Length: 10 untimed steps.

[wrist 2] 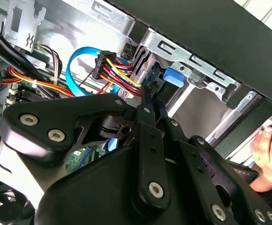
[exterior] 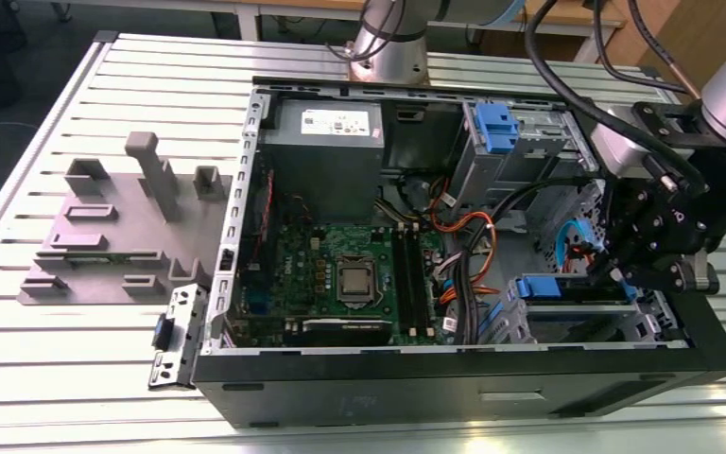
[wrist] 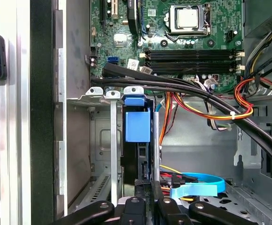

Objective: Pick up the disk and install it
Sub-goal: 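Insert the first disk wire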

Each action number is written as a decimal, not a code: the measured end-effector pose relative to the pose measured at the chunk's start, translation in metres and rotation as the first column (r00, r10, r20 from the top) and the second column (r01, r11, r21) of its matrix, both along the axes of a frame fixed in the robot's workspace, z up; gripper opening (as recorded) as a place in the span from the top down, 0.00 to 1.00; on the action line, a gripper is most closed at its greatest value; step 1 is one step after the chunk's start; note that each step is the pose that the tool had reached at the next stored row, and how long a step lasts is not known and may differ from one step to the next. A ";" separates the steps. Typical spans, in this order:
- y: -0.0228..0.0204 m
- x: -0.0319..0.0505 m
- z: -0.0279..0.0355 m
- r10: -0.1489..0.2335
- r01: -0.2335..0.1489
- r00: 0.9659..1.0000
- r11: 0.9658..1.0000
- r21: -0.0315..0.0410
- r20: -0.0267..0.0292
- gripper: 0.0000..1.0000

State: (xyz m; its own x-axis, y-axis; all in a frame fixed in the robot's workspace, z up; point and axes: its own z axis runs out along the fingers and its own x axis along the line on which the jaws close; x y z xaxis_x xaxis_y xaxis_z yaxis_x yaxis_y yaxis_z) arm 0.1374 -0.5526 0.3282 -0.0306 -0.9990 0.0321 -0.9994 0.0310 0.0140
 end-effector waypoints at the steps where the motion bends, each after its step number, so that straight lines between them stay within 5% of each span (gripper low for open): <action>1: 0.0000 0.0000 -0.0001 0.000 0.000 1.000 1.000 0.000 0.000 0.84; 10: 0.0000 0.0000 -0.0003 0.000 0.000 1.000 1.000 0.000 0.000 0.84</action>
